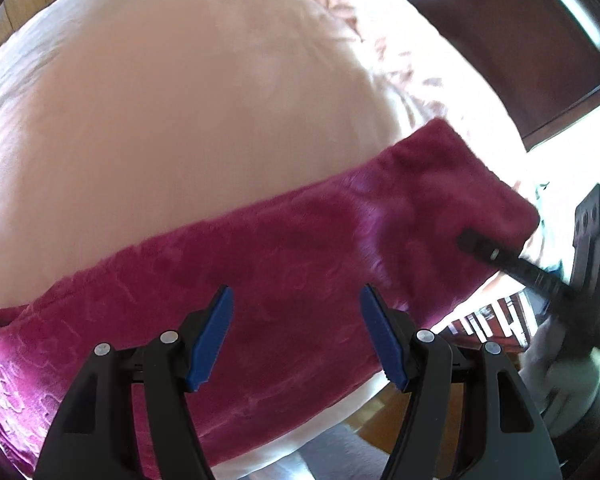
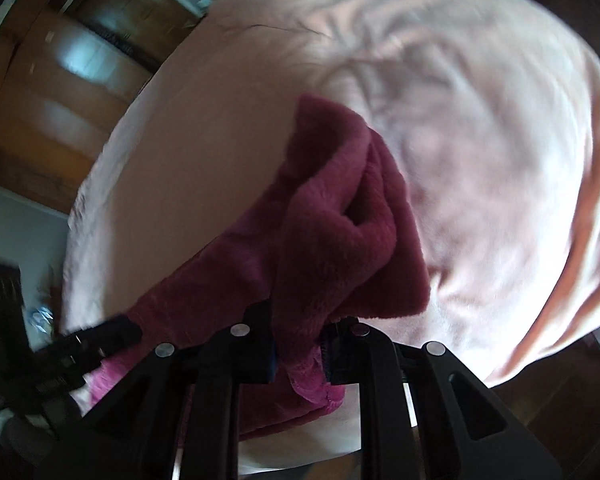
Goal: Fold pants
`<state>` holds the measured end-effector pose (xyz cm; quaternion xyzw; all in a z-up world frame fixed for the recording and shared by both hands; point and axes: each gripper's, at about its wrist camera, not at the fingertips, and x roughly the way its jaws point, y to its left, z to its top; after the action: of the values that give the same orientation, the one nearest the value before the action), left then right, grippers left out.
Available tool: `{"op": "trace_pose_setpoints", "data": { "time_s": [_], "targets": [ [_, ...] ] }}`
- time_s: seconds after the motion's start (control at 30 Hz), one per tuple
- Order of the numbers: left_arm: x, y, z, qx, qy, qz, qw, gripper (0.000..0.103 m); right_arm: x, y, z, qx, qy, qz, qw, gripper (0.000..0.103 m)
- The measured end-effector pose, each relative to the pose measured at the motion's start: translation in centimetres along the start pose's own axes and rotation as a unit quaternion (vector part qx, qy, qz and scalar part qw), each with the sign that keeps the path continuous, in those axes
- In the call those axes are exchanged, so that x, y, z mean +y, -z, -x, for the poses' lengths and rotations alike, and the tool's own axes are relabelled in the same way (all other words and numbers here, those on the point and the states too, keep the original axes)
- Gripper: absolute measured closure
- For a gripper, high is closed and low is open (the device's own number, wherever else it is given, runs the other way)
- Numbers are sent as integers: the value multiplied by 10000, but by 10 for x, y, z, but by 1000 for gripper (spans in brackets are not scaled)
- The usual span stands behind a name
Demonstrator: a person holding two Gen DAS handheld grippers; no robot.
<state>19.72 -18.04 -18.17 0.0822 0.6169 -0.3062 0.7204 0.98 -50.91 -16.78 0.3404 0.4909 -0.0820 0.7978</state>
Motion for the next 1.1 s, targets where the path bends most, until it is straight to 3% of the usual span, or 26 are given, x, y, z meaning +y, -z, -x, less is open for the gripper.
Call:
{"op": "trace_pose_setpoints", "data": {
  "time_s": [0.23, 0.53, 0.67, 0.9, 1.1],
  "targets": [
    [37, -6, 25, -220, 317, 663, 9971, 37, 90, 25, 20, -416, 464, 1476, 9871, 88],
    [123, 30, 55, -454, 284, 1643, 9850, 37, 192, 79, 26, -523, 374, 2932, 9539, 88],
    [171, 60, 74, -561, 264, 2121, 9753, 37, 242, 102, 6, -337, 176, 3377, 9405, 88],
    [247, 128, 93, -523, 145, 2787, 9589, 37, 313, 181, -43, 345, -99, 4136, 9097, 88],
    [293, 182, 87, -259, 205, 3180, 9475, 37, 328, 249, -98, 1062, 125, 4640, 8793, 88]
  ]
}}
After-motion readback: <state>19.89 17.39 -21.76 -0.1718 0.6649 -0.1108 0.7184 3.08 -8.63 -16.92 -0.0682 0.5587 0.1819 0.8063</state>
